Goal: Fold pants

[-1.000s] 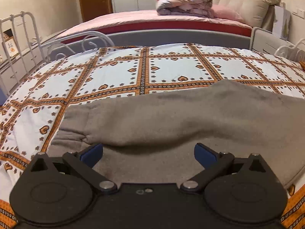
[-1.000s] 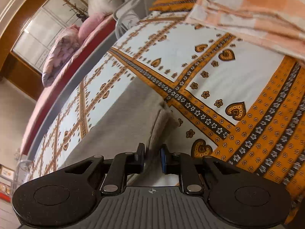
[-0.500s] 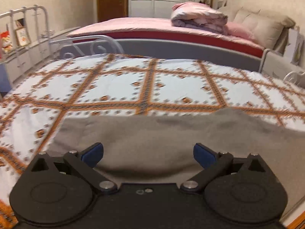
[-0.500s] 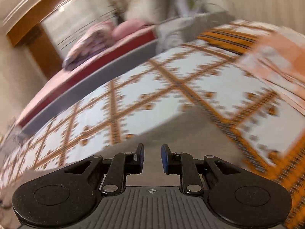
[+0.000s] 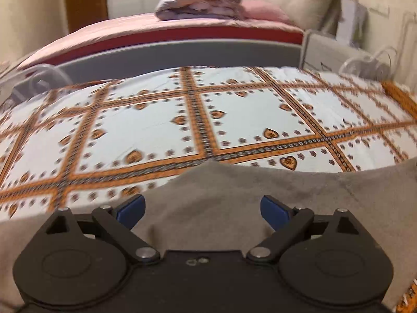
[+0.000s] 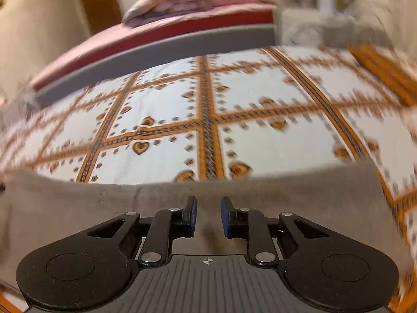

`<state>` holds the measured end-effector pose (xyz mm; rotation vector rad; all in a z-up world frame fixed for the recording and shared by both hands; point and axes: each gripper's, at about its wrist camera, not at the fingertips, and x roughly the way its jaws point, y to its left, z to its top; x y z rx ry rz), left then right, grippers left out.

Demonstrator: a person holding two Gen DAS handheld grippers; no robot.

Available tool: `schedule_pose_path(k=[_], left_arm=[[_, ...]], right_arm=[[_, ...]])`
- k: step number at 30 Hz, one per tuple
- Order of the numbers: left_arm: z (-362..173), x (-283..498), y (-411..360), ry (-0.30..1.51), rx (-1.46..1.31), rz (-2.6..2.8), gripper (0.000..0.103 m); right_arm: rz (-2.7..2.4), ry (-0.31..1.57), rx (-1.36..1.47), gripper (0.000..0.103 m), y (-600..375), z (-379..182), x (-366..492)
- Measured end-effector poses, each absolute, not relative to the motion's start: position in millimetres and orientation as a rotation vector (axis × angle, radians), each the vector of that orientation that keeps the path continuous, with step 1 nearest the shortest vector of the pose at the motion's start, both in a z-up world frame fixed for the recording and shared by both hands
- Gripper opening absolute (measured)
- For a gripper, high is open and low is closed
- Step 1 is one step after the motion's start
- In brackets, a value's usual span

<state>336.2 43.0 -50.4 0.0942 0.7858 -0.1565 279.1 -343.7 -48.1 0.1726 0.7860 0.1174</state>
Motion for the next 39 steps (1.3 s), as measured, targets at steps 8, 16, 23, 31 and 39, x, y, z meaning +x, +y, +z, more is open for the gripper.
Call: schedule_pose_path(k=[8, 16, 23, 31, 39], left_arm=[[-78.6, 369.0, 40.3, 0.813, 0.048, -0.121, 0.097], [-43.3, 321.1, 90.1, 0.762, -0.013, -0.056, 0.096], [-33.7, 280.6, 100.1, 0.769, -0.044, -0.046, 0.097], [-42.5, 258.9, 86.7, 0.795, -0.11, -0.037, 0.097], [-54.2, 232.7, 45.0, 0.771, -0.141, -0.048, 0.097]], right_arm=[[0.167, 0.813, 0.071, 0.021, -322.9, -71.3, 306.9], [-0.066, 0.699, 0.42, 0.048, -438.6, -43.6, 234.8], [-0.141, 0.676, 0.679, 0.061, -504.0, -52.5, 154.0], [-0.122, 0.708, 1.044, 0.055, -547.9, -88.1, 134.0], [-0.054, 0.732, 1.038, 0.02, -549.1, -102.4, 155.2]])
